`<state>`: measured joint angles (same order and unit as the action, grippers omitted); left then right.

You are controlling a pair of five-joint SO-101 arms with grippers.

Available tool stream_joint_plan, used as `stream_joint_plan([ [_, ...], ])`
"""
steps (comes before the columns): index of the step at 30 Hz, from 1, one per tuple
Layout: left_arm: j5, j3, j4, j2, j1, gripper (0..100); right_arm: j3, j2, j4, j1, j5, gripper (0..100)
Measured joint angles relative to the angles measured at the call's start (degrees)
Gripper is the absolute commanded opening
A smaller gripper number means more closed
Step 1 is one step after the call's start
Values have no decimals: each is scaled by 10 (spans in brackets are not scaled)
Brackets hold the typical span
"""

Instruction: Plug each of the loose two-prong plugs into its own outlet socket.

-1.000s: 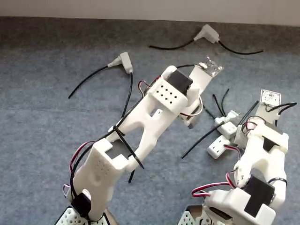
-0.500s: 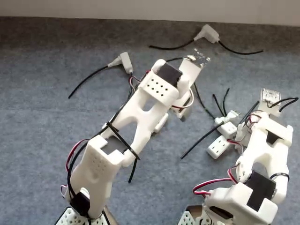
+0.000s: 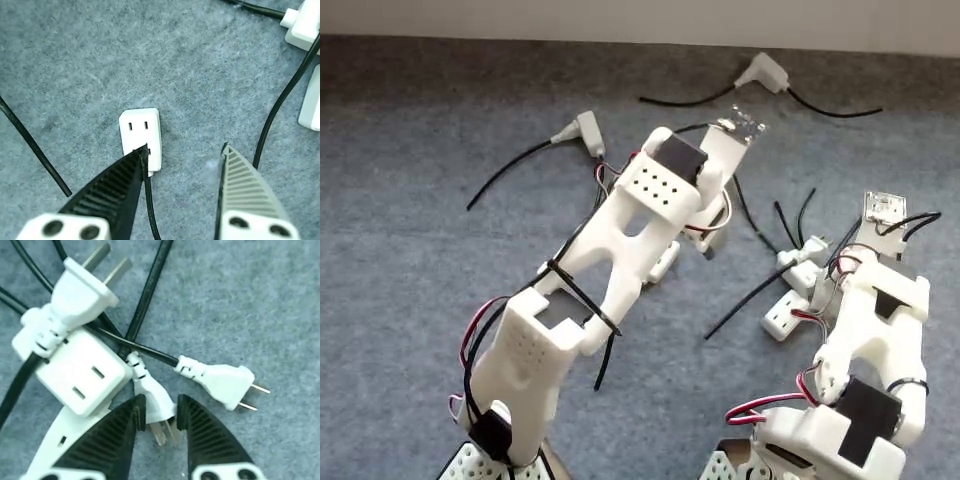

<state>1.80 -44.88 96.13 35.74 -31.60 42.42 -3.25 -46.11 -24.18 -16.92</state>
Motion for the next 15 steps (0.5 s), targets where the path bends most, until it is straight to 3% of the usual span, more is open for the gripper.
stream_joint_plan([
  [4,0,0,0,0,0,239,9,4,7,11,0,120],
  [8,0,0,0,0,0,239,9,10,10,18,0,10],
  [15,0,0,0,0,0,239,9,10,6,30,0,9],
])
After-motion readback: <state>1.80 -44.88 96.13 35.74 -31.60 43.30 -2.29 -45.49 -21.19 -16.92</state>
